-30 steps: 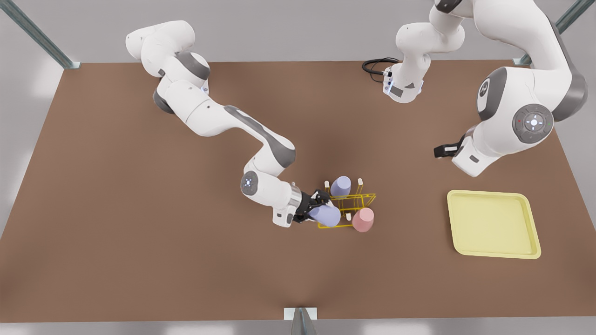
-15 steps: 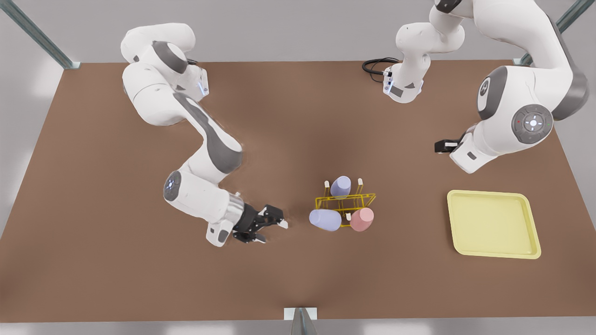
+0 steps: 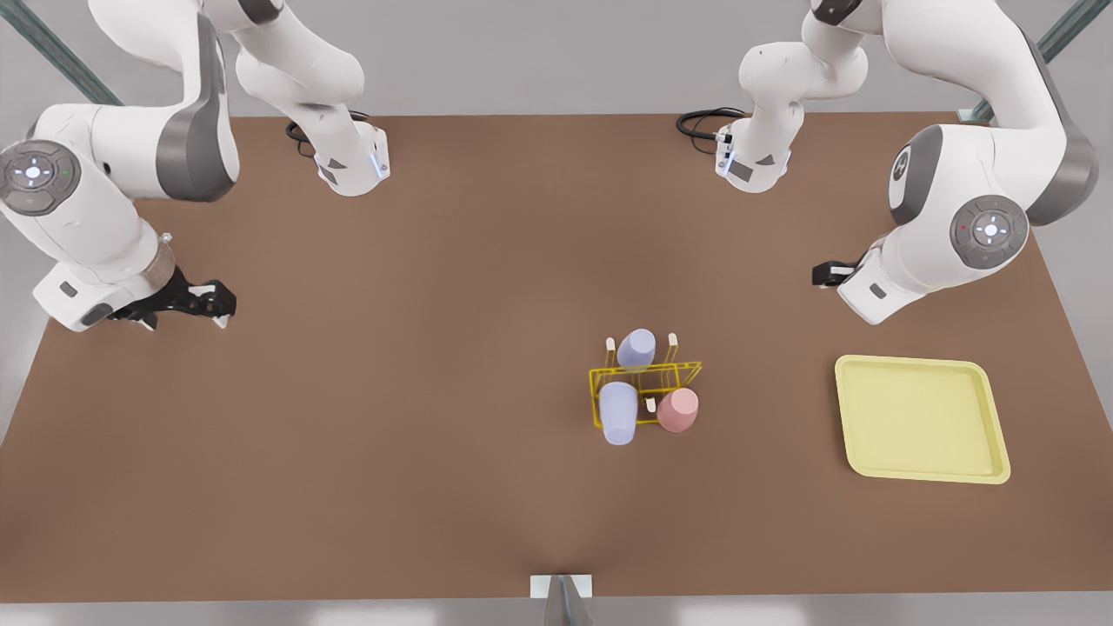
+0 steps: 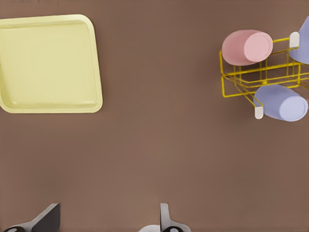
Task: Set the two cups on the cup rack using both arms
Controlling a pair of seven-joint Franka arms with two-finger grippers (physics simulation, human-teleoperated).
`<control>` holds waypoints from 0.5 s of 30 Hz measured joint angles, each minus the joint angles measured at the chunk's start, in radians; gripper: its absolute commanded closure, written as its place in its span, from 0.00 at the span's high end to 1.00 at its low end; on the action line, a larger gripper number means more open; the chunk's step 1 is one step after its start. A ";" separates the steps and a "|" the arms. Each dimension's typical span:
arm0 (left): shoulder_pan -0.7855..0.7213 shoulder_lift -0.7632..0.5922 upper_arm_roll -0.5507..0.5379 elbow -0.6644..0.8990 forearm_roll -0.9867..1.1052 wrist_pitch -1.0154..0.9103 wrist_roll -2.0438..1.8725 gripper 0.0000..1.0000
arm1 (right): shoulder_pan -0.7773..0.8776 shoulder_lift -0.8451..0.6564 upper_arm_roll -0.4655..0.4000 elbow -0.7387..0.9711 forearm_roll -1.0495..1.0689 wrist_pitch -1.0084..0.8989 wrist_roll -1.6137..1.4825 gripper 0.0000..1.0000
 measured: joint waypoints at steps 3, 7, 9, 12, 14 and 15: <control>0.000 0.000 0.000 0.000 0.000 0.001 0.003 1.00 | -0.002 -0.031 -0.031 -0.095 0.036 0.008 -0.010 1.00; -0.001 0.000 0.000 0.000 0.000 0.002 0.006 1.00 | -0.004 -0.043 -0.044 -0.139 0.059 0.017 -0.019 1.00; -0.001 0.000 0.000 0.000 0.000 0.002 0.008 1.00 | 0.000 -0.048 -0.050 -0.142 0.065 0.020 -0.023 1.00; -0.002 0.000 0.000 0.000 -0.001 0.002 0.010 1.00 | 0.009 -0.061 -0.066 -0.144 0.078 0.021 -0.028 1.00; -0.002 0.001 0.000 0.000 -0.001 0.003 0.011 1.00 | 0.009 -0.071 -0.073 -0.144 0.085 0.019 -0.031 1.00; -0.003 0.001 0.000 0.000 -0.001 0.003 0.011 1.00 | 0.008 -0.077 -0.076 -0.144 0.087 0.018 -0.032 1.00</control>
